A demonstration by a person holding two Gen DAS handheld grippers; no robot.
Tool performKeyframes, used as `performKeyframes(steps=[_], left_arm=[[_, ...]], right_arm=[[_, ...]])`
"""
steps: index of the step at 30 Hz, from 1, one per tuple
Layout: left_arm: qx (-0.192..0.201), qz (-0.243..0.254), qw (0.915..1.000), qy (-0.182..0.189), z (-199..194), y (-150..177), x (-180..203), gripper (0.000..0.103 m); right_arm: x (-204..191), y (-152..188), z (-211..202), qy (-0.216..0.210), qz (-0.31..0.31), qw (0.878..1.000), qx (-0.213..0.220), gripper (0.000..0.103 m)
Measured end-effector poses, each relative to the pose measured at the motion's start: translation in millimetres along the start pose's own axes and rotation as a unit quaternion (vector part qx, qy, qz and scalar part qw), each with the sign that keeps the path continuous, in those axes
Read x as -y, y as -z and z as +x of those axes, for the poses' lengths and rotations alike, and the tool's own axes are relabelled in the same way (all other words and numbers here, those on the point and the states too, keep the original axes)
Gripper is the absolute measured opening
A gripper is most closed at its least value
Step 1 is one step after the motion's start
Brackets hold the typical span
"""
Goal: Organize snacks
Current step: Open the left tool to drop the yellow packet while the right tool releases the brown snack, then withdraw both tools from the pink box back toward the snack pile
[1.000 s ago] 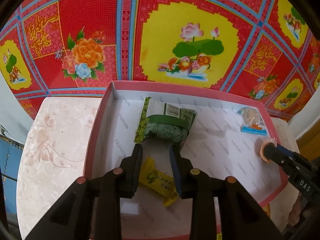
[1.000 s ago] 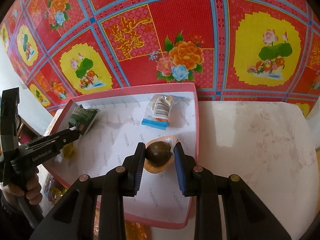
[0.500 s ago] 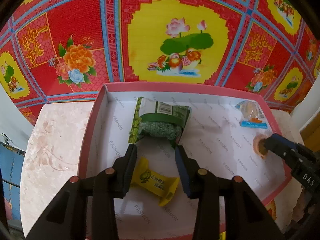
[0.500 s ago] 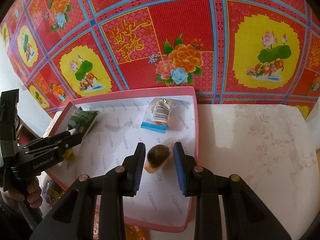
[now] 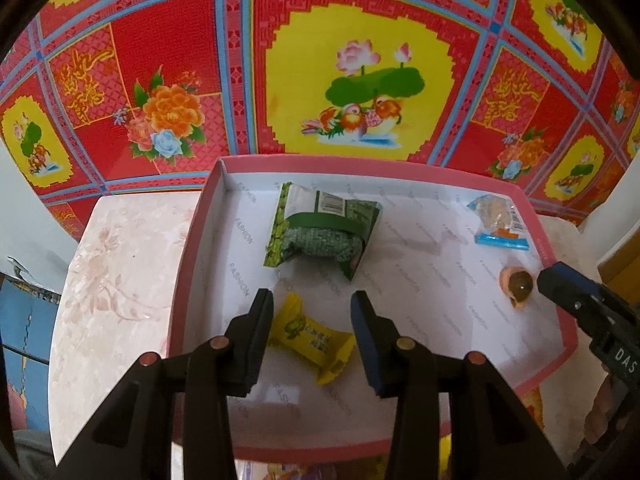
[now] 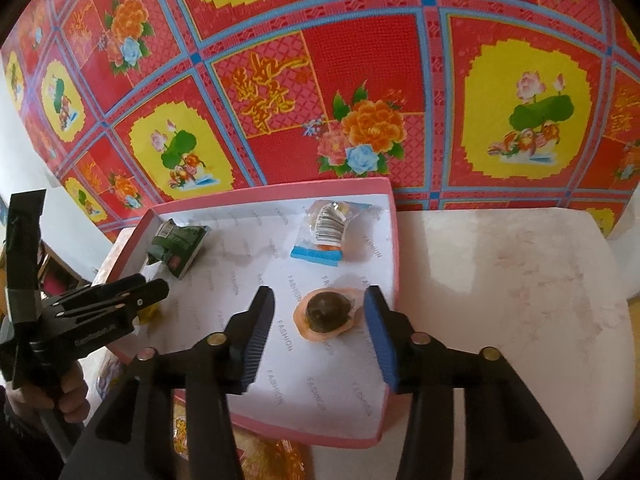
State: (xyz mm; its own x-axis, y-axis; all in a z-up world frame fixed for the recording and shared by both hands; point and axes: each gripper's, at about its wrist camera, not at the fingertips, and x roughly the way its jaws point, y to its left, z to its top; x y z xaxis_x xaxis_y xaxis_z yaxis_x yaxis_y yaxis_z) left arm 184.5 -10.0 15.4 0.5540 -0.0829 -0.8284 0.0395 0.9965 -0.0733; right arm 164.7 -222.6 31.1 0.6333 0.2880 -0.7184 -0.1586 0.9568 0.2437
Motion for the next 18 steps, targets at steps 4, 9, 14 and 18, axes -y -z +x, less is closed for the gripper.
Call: performKeyframes(steps=[4, 9, 14, 18], left_arm=[[0.007, 0.002, 1.0000, 0.006, -13, 3, 3, 0.042], [0.013, 0.004, 0.9999, 0.006, -27, 6, 5, 0.042], [0.019, 0.006, 0.9998, 0.005, -44, 13, 7, 0.042], [0.020, 0.007, 0.9997, 0.009, -51, 17, 0, 0.042]], right_arm=[[4, 1, -9, 0.002, 0.008, 1.000, 0.006, 0.050], [4, 4, -21, 0.002, 0.010, 1.000, 0.011, 0.050], [2, 10, -32, 0.000, 0.009, 1.000, 0.014, 0.050], [1, 14, -41, 0.002, 0.009, 1.000, 0.017, 0.050]])
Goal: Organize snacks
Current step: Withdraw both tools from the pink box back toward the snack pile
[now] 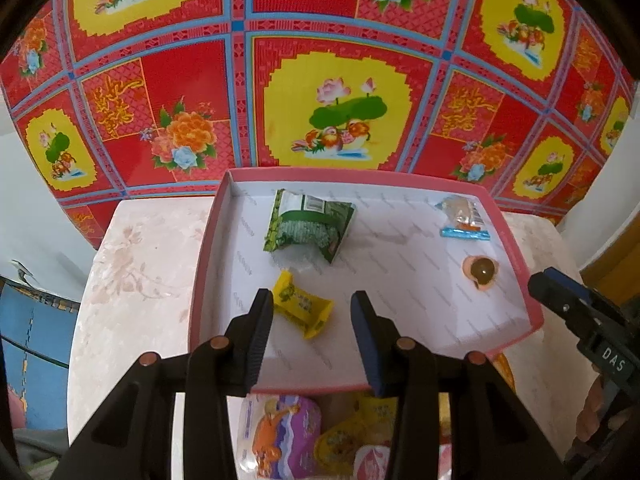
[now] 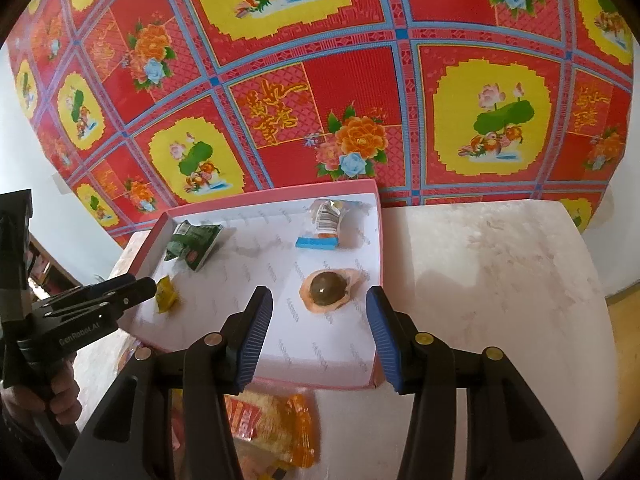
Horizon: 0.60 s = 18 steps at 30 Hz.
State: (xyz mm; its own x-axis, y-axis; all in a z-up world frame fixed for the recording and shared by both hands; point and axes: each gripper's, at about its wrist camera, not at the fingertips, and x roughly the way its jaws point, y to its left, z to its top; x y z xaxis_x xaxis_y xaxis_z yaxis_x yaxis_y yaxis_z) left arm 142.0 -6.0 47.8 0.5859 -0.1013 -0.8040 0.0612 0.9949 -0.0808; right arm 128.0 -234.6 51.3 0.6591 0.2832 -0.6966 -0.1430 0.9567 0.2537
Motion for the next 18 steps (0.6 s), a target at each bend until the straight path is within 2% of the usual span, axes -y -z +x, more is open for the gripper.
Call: performKeyframes(steps=[18], left_arm=[[0.010, -0.010, 0.9999, -0.006, -33, 25, -15, 0.042]], right_arm=[[-11, 19, -36, 0.001, -0.003, 1.000, 0.011, 0.050]])
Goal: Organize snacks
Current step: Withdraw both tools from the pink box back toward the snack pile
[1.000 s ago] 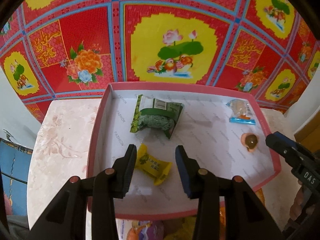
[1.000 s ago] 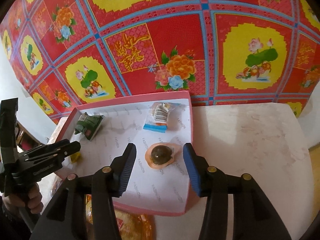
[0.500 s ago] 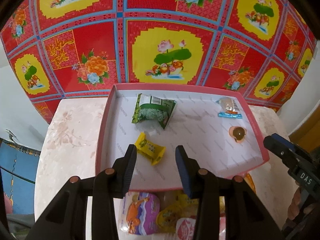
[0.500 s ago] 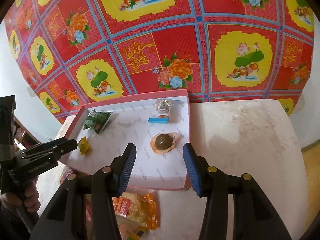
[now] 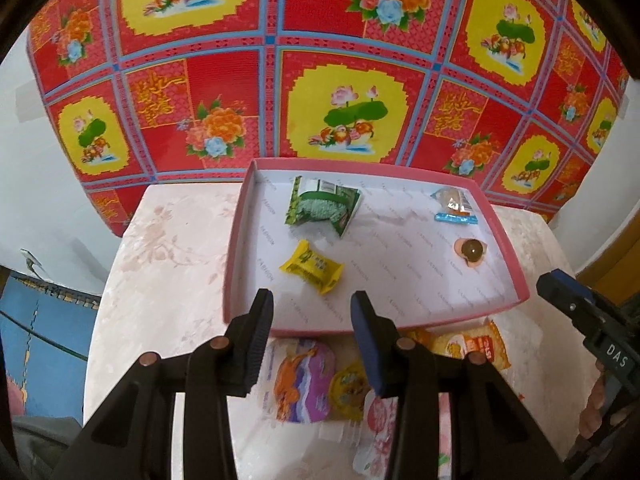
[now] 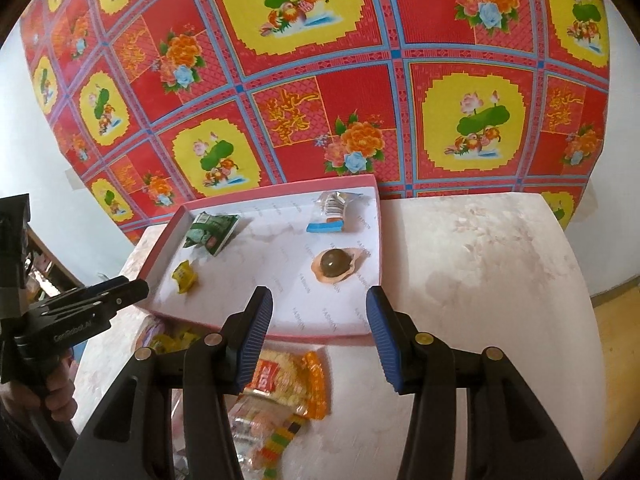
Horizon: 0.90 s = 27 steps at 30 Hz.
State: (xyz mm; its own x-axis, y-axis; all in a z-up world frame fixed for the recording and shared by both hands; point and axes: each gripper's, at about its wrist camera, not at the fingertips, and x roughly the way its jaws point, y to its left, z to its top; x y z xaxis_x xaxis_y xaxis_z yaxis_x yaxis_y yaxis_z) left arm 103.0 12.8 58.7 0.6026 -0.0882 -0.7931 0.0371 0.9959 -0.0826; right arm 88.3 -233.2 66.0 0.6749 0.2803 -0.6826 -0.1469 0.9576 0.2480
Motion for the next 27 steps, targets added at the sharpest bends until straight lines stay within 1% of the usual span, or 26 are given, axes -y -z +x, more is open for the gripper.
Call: performKeyframes(steps=[8, 19, 27], left_arm=[[-0.005, -0.014, 0.9999, -0.006, -7, 18, -11, 0.042], [-0.030, -0.017, 0.9993, -0.012, 2, 39, -18, 0.042], [-0.049, -0.022, 0.9986, 0.002, 10, 44, -20, 0.043]], right_arm=[[-7, 16, -11, -0.006, -0.004, 1.000, 0.002, 0.050], [-7, 44, -11, -0.007, -0.001, 1.000, -0.020, 0.050], [-7, 47, -10, -0.006, 0.001, 1.000, -0.023, 0.050]])
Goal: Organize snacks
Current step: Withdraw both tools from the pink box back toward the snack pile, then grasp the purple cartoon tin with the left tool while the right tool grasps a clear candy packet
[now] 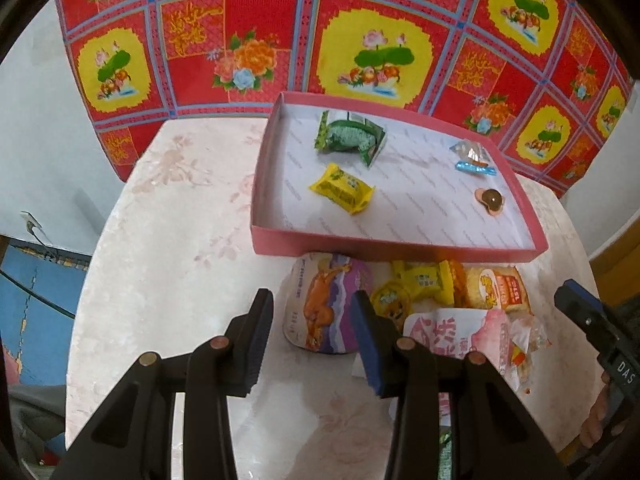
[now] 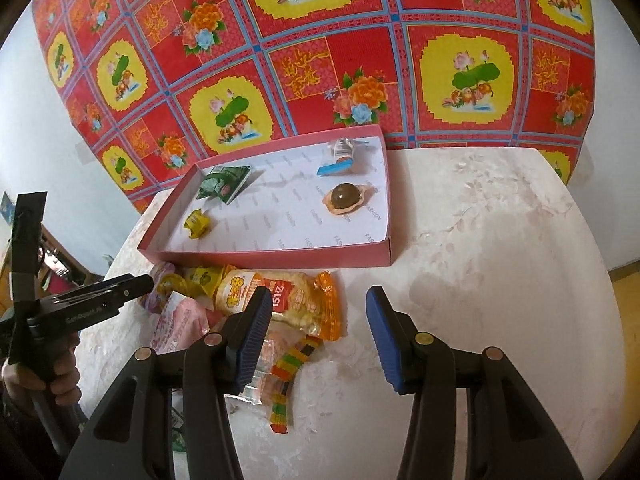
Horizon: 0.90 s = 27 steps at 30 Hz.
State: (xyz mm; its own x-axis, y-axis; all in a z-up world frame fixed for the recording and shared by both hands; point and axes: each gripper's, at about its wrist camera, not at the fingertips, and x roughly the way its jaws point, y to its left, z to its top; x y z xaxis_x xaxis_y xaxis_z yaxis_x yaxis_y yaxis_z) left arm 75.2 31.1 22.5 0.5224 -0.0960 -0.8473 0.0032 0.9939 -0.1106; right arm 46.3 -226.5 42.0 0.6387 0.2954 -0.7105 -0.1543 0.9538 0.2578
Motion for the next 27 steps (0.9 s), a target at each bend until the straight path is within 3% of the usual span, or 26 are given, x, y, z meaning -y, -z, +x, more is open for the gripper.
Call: performKeyframes(steps=[14, 24, 27], left_arm=[[-0.009, 0.017, 0.9998, 0.008, 11, 2, 8, 0.059], [0.003, 0.045, 0.9984, -0.034, 22, 0, 16, 0.059], [0.011, 0.048, 0.9983, -0.032, 21, 2, 14, 0.053]], right_arm=[[-2, 2, 4, -0.001, -0.001, 1.000, -0.006, 0.050], [-2, 2, 6, -0.001, -0.001, 1.000, -0.010, 0.050], [-5, 1, 6, -0.001, -0.004, 1.000, -0.012, 0.050]])
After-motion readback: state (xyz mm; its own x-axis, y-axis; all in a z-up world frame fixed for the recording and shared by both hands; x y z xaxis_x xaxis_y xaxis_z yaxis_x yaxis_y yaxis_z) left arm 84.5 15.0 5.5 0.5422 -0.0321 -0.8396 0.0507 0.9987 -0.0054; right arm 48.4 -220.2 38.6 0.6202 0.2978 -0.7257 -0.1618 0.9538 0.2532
